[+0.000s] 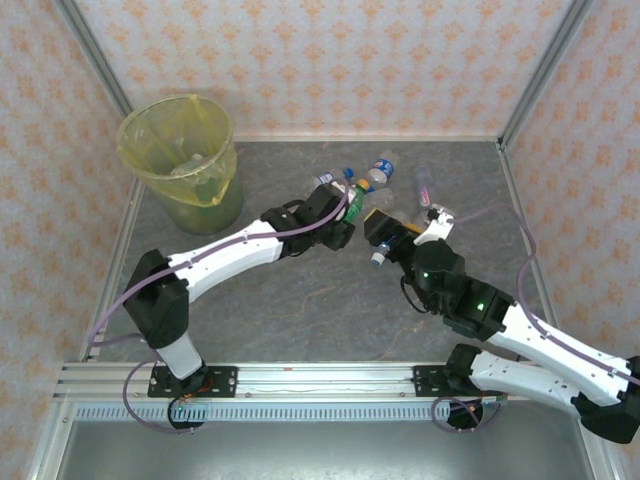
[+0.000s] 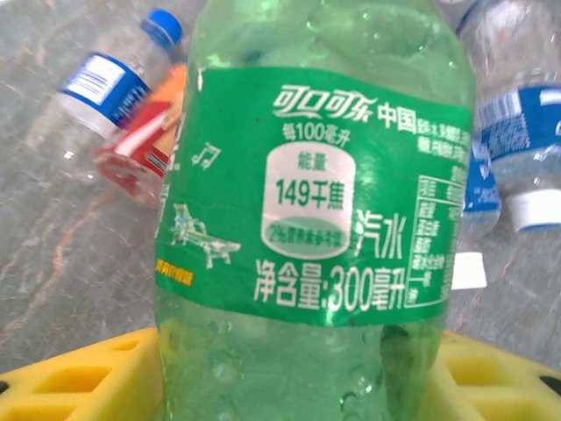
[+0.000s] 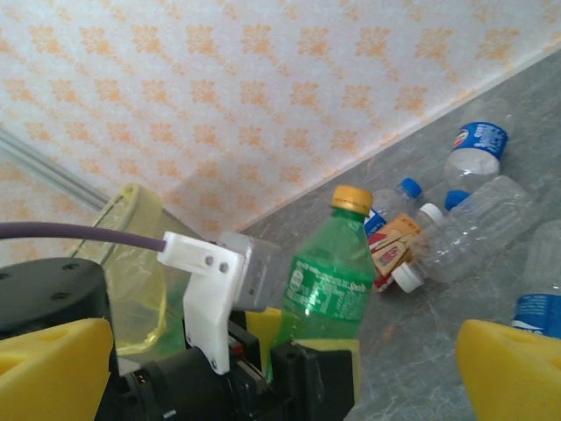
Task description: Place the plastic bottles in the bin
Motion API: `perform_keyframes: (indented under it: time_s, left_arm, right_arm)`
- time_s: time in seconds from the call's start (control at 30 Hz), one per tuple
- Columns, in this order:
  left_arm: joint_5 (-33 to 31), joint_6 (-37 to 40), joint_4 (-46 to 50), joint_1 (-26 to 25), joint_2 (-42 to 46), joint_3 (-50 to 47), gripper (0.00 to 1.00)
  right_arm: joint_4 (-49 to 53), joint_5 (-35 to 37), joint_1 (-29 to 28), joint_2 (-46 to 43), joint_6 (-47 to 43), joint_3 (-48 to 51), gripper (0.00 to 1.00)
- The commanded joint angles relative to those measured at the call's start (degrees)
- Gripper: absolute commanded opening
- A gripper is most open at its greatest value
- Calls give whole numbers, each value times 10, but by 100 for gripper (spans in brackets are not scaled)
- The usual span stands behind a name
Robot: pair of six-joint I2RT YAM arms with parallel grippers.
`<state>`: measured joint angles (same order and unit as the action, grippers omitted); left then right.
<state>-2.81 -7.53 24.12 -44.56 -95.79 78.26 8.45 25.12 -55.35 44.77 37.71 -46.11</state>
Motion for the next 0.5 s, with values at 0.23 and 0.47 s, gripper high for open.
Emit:
perform_keyframes:
  time_s: [0.23,0.47]
  left_arm:
    - [-38,-59,-45,61,103,-22,54]
    - [-41,-70,-51,126,177,-22,53]
  right_arm:
    - [-124,-130,-3,39,-103,-12,100]
    - [-151,-213,-2,91,-134,-40,100]
